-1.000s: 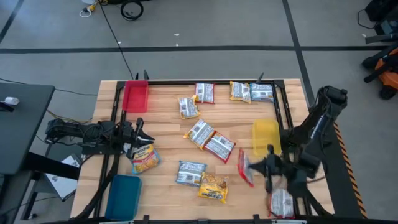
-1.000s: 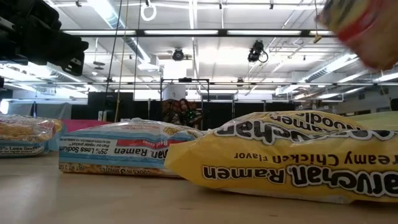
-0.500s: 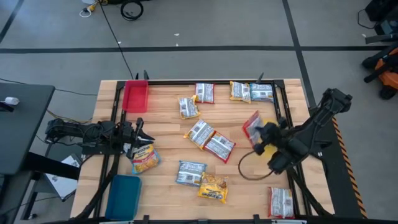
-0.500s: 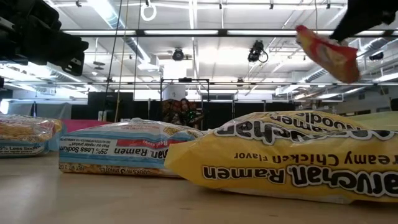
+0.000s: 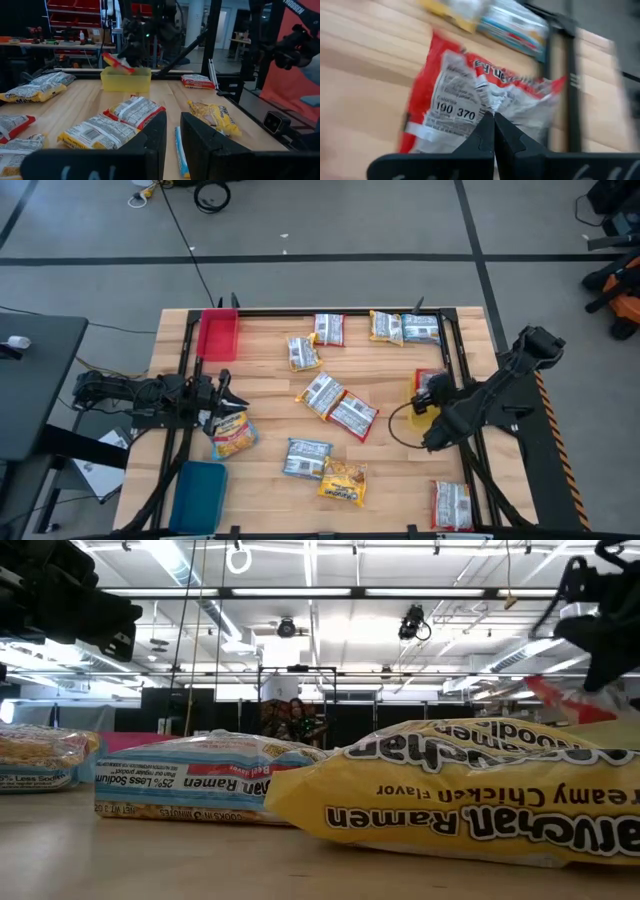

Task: Sort Maruchan noodles
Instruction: Put the red noodle pack into the yellow bin

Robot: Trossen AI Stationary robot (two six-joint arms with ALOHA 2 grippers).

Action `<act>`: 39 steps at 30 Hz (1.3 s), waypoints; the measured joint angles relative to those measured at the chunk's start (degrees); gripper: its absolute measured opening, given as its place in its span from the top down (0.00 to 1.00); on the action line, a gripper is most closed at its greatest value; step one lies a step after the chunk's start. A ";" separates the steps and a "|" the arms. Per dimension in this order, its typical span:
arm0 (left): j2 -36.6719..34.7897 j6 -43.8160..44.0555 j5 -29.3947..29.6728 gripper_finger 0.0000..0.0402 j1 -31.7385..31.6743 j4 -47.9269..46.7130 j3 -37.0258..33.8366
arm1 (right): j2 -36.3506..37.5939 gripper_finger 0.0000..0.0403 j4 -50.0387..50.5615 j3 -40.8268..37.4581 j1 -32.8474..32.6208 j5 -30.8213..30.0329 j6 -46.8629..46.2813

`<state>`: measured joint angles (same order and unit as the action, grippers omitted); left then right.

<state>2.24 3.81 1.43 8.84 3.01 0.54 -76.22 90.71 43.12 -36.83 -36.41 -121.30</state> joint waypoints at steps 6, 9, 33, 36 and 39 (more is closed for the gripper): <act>0.09 0.00 0.01 0.85 0.00 0.19 0.00 | -2.29 1.00 -1.22 0.04 6.87 -0.26 3.35; 0.11 -0.02 -0.02 0.85 0.00 0.02 0.00 | -4.36 0.99 -1.16 0.04 9.59 0.33 4.22; 0.11 0.02 -0.01 0.85 -0.01 -0.22 0.00 | -11.78 0.66 -2.36 1.50 20.03 7.80 10.40; 0.11 0.00 -0.02 0.85 0.00 -0.24 0.00 | -10.16 0.64 -0.92 4.53 20.06 12.59 9.93; 0.11 -0.02 -0.02 0.85 -0.02 -0.24 0.00 | -8.35 0.64 -3.87 6.39 20.03 15.51 9.75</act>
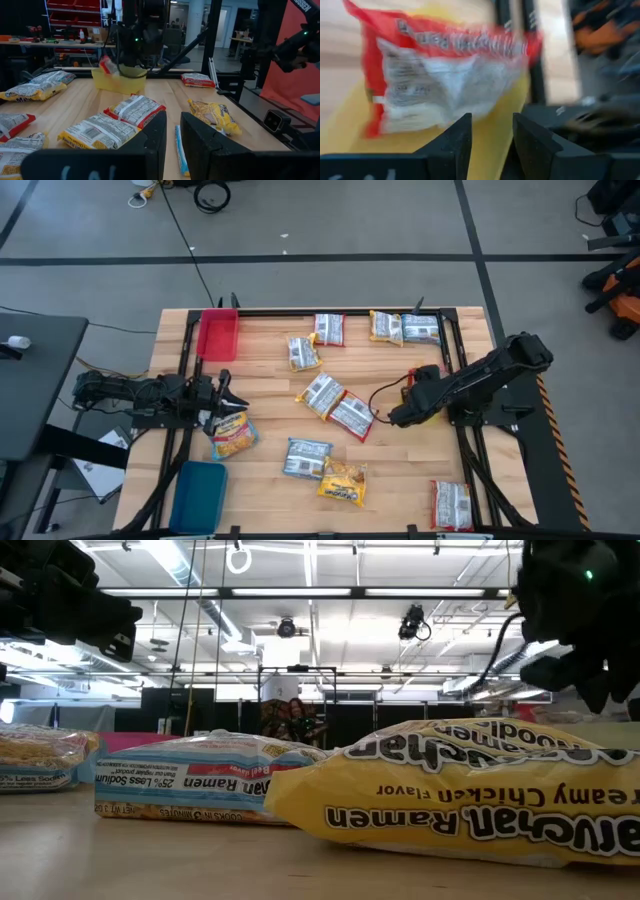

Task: Sort Maruchan noodles
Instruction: Put the red noodle pack into the yellow bin

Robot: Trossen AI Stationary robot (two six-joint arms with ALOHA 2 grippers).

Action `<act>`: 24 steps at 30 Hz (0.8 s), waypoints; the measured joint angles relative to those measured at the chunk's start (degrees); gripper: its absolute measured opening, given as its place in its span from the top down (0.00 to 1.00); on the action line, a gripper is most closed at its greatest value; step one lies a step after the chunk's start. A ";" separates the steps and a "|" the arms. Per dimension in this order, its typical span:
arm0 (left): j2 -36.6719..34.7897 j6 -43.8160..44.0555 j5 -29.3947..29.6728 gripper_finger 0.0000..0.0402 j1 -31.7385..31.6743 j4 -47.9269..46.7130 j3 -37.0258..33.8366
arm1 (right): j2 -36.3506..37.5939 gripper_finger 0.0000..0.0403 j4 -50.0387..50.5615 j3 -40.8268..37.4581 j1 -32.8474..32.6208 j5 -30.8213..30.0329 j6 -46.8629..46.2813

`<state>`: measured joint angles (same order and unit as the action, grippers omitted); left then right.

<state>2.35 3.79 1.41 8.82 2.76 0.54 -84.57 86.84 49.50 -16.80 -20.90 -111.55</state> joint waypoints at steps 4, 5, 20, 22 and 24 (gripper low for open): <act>0.00 0.01 0.01 0.85 0.02 -0.01 0.00 | 0.67 0.64 -2.60 0.30 0.00 1.32 -3.16; 0.00 0.00 0.00 0.85 0.02 0.00 0.00 | 0.43 0.64 -4.03 0.30 0.00 1.77 -3.82; 0.00 0.04 0.00 0.85 0.02 0.00 0.00 | -10.96 0.64 -19.89 -0.45 5.76 3.21 -1.89; -0.01 0.00 0.00 0.85 0.01 0.00 0.00 | -11.46 0.64 -20.46 -1.51 7.26 0.40 -4.61; -0.02 0.02 0.00 0.85 0.00 0.00 0.00 | -12.00 0.64 -19.30 -2.88 8.21 -2.13 -9.15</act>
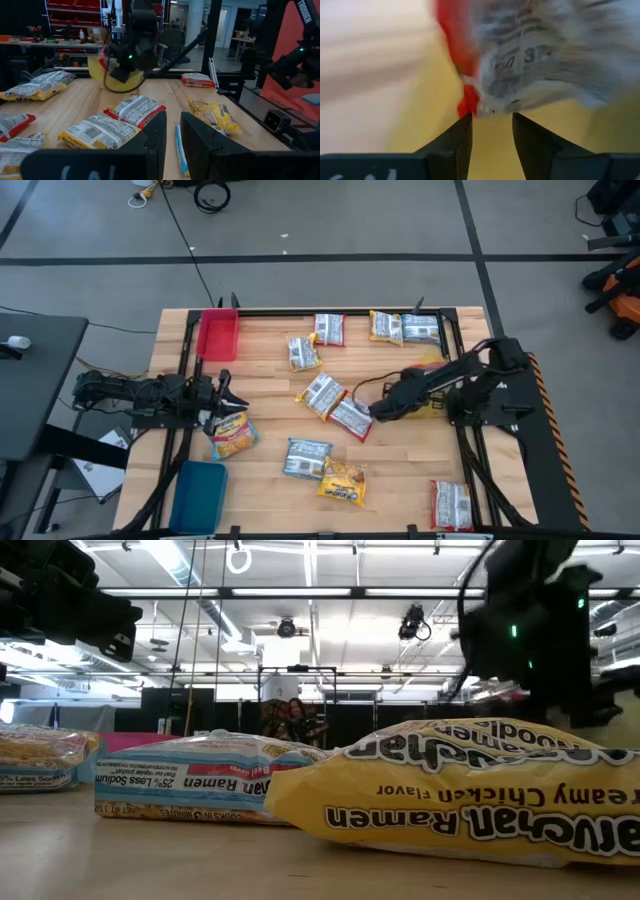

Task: Sort Maruchan noodles
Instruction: Put the red noodle pack into the yellow bin

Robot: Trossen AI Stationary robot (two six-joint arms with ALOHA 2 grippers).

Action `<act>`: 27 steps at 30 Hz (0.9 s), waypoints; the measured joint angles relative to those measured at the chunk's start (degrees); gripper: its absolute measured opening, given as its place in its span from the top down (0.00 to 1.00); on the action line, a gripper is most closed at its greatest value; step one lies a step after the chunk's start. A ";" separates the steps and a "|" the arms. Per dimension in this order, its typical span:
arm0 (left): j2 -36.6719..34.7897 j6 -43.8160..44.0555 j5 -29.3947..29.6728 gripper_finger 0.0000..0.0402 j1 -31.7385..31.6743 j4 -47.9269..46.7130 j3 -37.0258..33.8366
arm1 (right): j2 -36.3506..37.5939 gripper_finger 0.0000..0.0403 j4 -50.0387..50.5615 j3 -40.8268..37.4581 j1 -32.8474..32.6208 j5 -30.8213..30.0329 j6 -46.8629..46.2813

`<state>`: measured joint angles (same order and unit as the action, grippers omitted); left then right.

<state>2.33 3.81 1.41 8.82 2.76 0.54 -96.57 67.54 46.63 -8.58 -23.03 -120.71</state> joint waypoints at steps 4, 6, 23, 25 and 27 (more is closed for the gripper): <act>0.00 0.01 0.00 0.85 0.00 0.00 0.00 | 0.14 0.64 7.56 -1.55 0.52 -1.09 -8.59; 0.00 -0.03 0.00 0.85 0.00 0.02 0.00 | 0.17 0.64 8.74 -2.66 0.64 0.13 -7.71; 0.00 -0.02 0.00 0.85 0.02 0.00 0.00 | 6.04 0.64 -2.47 -0.15 -5.45 8.17 16.53; 0.00 0.01 0.00 0.85 0.02 0.01 0.00 | 6.76 0.64 -4.96 -0.11 -5.70 8.50 21.69; 0.00 -0.02 0.00 0.85 0.00 0.00 0.00 | 7.55 0.64 -4.34 0.47 -5.97 6.60 26.16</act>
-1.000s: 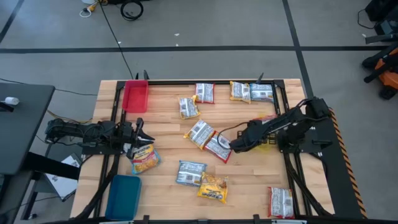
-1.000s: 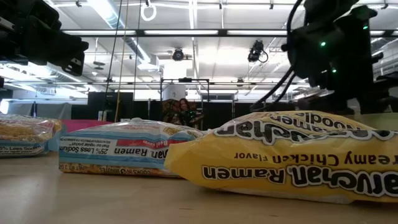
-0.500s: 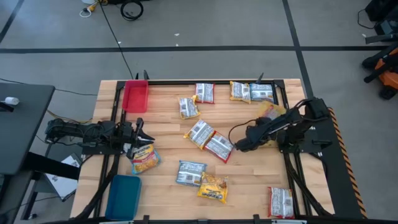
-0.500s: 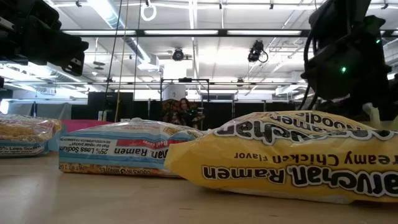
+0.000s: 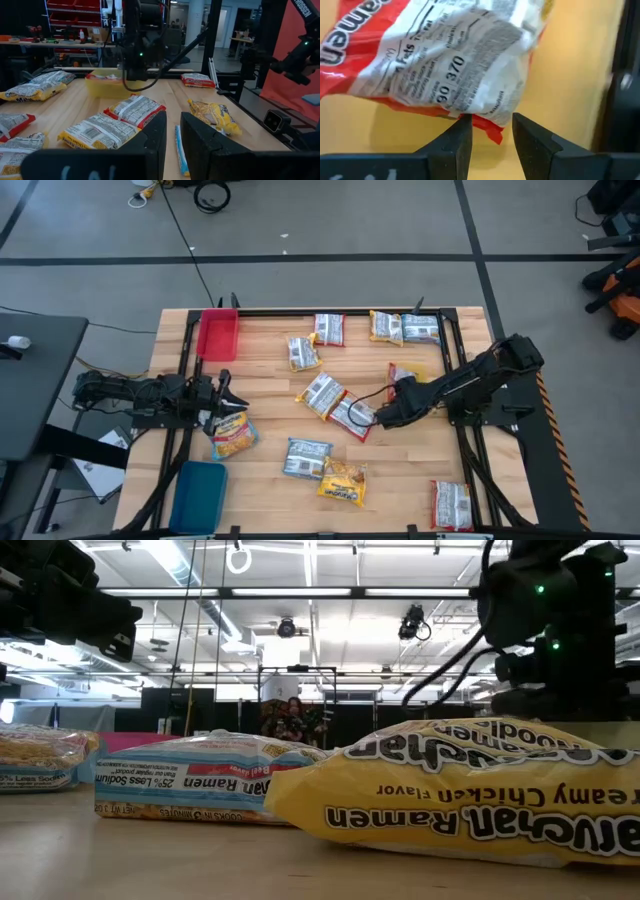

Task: Sort Maruchan noodles
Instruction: Put the red noodle pack into the yellow bin

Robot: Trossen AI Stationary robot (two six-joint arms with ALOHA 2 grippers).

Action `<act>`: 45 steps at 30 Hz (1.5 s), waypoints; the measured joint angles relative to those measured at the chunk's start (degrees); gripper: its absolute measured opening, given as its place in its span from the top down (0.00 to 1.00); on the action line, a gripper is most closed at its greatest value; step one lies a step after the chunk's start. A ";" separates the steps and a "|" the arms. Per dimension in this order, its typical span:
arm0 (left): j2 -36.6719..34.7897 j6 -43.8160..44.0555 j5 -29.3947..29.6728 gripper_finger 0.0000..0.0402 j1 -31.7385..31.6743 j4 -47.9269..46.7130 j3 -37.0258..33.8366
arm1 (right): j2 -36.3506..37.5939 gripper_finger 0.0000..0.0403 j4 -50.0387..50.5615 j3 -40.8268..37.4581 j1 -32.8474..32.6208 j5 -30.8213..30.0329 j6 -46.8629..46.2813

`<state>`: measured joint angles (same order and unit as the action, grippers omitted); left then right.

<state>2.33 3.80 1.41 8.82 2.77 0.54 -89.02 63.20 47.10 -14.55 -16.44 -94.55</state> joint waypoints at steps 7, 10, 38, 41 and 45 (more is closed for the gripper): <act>0.00 0.04 0.00 0.85 0.02 0.02 0.00 | 1.69 0.59 7.55 8.36 3.09 -1.65 9.43; 0.00 0.00 0.00 0.85 0.02 0.02 0.00 | 1.27 0.52 6.10 12.21 5.49 -2.58 15.06; 0.28 0.04 0.00 0.85 0.02 0.22 0.00 | -1.00 0.94 -7.02 1.75 14.10 -2.14 22.35; 0.28 0.02 0.00 0.85 0.00 0.22 0.00 | 0.12 0.97 -6.87 1.72 12.37 -2.74 22.11; 0.28 0.02 0.00 0.85 0.00 0.20 0.00 | 2.82 0.99 -4.78 1.72 8.55 -3.83 19.19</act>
<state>2.61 3.81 1.41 8.82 2.96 0.54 -86.20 58.42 48.82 -6.01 -20.27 -75.36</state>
